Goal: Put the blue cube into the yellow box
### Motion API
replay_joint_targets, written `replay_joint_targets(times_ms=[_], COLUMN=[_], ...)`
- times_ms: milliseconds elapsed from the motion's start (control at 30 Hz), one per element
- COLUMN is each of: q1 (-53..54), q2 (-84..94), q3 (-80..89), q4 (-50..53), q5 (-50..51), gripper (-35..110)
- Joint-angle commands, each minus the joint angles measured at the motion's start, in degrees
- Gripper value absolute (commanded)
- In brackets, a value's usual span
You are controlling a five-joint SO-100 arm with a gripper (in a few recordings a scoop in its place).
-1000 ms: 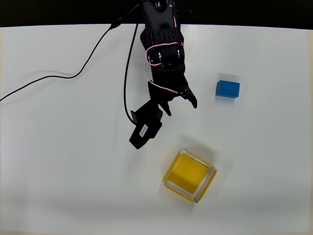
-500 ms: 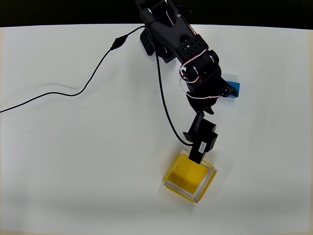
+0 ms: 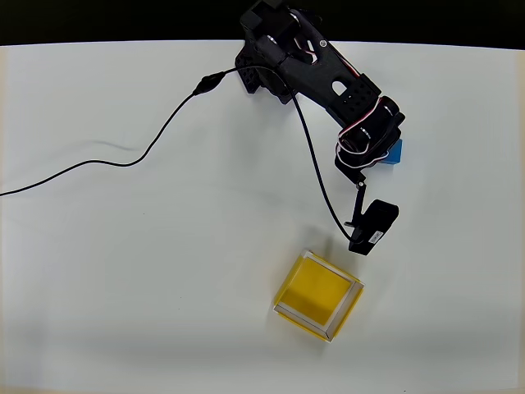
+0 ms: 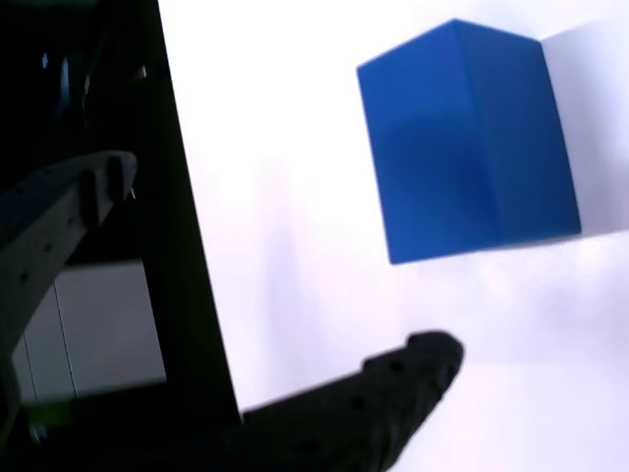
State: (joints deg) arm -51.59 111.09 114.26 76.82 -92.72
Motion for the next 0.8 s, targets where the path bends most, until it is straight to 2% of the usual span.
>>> replay_joint_targets(times_ms=[0,267,767], q1=[-0.26,-1.14,-5.8], q2=[0.26,-4.92,-11.87], q3=[-5.01,-4.39,2.64], q4=[-0.44,-5.71,-17.84], q5=[-2.9,-7.12,-7.21], gripper=[58,58,56])
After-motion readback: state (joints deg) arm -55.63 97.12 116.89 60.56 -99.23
